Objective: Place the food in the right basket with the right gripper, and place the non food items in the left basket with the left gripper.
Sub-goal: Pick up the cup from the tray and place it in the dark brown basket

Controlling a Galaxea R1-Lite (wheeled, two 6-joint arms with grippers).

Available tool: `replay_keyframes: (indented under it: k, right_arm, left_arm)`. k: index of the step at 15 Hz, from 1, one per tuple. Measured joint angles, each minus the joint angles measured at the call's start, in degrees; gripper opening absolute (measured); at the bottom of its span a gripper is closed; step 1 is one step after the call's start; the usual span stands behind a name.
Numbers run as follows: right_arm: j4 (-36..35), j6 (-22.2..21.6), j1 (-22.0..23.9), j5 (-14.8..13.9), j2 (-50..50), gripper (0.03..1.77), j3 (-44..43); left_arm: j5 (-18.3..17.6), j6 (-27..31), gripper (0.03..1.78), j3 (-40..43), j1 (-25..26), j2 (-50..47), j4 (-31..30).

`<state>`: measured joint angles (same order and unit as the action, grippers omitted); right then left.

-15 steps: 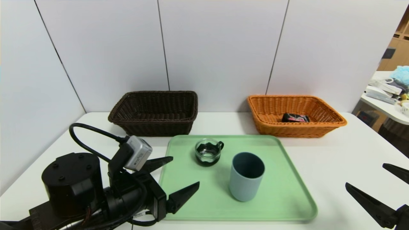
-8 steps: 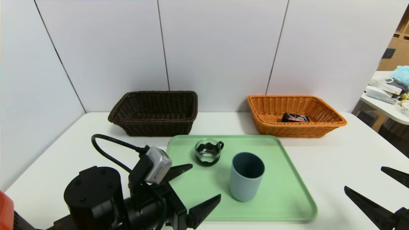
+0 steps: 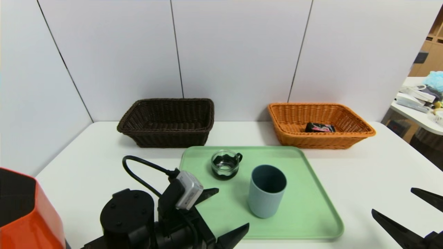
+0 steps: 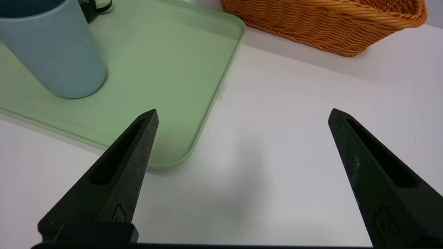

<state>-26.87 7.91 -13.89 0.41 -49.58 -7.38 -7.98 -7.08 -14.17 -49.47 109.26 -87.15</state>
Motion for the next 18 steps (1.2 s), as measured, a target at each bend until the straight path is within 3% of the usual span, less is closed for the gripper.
replay_keyframes:
  k: [6,18]
  right_arm:
    - [0.06,0.0,0.02,-0.17,1.16,1.69,0.68]
    - [1.32,0.11,0.02,0.0,1.34,1.69,0.46]
  left_arm:
    - [-0.56,0.28,1.69,-7.66,0.28,3.83,-0.02]
    - [-1.63,1.38,1.69,-12.15,-2.57,8.02,-0.02]
